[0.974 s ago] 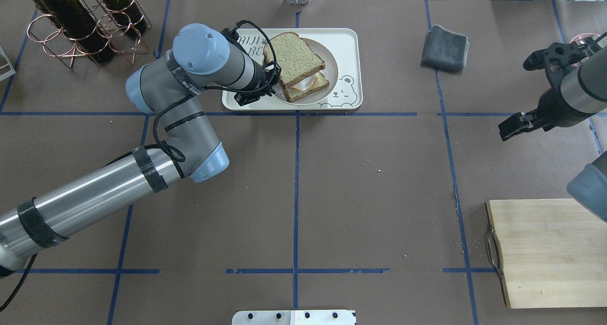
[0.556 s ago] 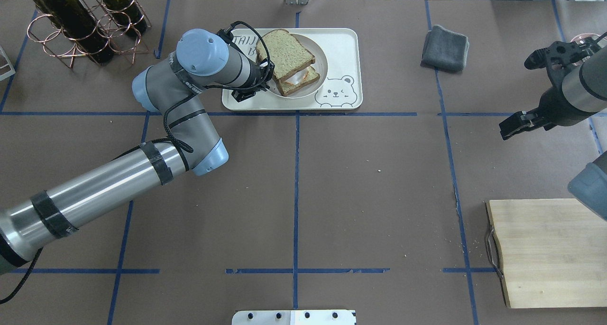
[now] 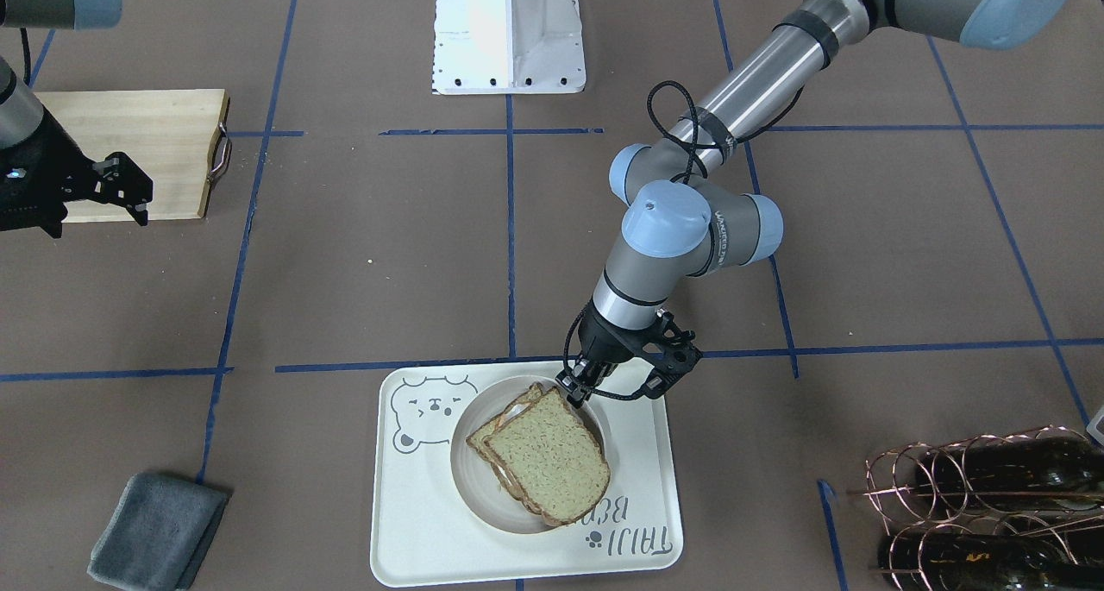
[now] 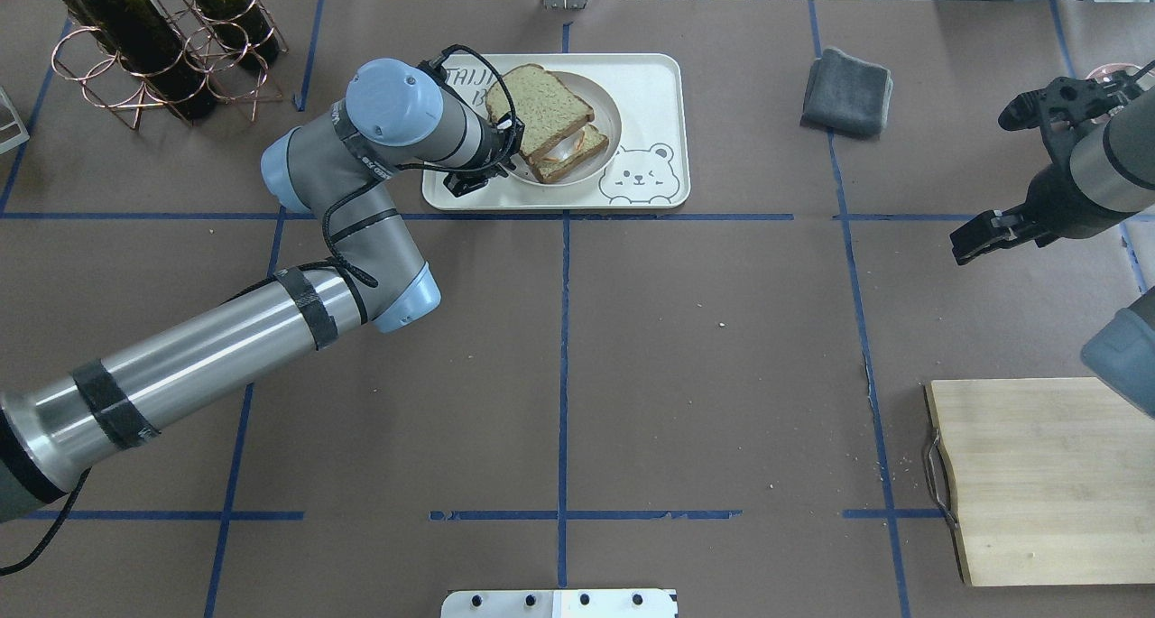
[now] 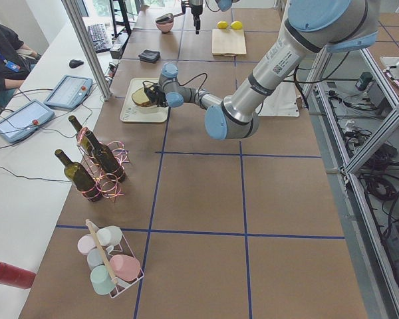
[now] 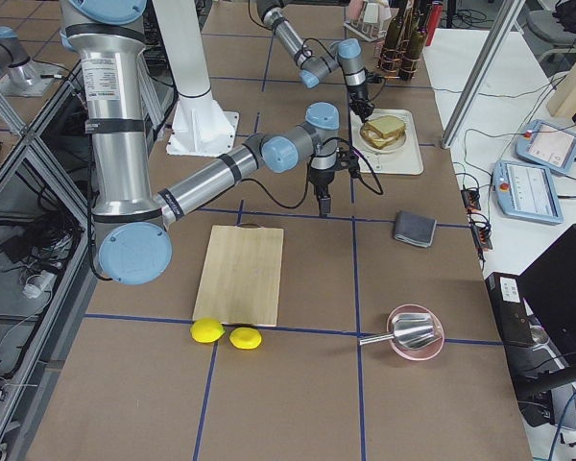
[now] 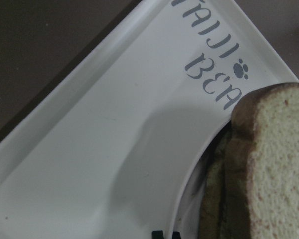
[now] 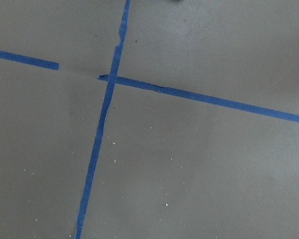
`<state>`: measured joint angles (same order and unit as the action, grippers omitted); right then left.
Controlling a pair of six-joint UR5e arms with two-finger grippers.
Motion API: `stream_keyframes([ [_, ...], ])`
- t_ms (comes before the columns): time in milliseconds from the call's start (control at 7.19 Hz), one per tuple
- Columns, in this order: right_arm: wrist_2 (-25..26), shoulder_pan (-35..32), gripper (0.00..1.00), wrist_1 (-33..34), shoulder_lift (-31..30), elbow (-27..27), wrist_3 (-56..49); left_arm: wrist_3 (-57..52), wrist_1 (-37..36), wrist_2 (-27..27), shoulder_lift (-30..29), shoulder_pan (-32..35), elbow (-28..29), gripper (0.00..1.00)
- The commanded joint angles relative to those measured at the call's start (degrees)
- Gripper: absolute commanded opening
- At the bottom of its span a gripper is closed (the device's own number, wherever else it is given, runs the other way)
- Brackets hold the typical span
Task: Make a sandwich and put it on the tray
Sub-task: 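Adjust the plate on the tray and release it with the left gripper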
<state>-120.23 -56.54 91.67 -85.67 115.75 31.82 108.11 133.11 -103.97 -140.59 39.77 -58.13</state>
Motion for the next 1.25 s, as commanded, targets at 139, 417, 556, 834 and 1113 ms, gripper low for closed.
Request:
stream_keyframes([
  [139, 0.00, -0.32, 1.00, 0.00, 0.06, -0.08, 0.00, -4.47, -1.79, -0.52, 4.07, 0.31, -7.21, 1.00],
  [417, 0.00, -0.59, 1.00, 0.09, 0.06, -0.08, 0.00, -8.42, -9.32, -0.62, 8.47, 0.57, -16.87, 1.00],
  [556, -0.35, -1.37, 1.00, 0.18, -0.20, -0.08, -0.09, -13.40, -11.10, -0.70, 13.19, 0.83, -23.54, 1.00],
  [834, -0.35, -6.10, 1.00, 2.62, -2.39, -0.34, -8.55, -22.46, -16.80, -5.07, 20.59, 3.37, -34.28, 1.00],
  [1113, -0.35, -13.91, 1.00, 7.46, -2.31, -3.49, -23.13, -35.88, -27.49, -5.53, 23.96, 6.00, -43.70, 1.00],
])
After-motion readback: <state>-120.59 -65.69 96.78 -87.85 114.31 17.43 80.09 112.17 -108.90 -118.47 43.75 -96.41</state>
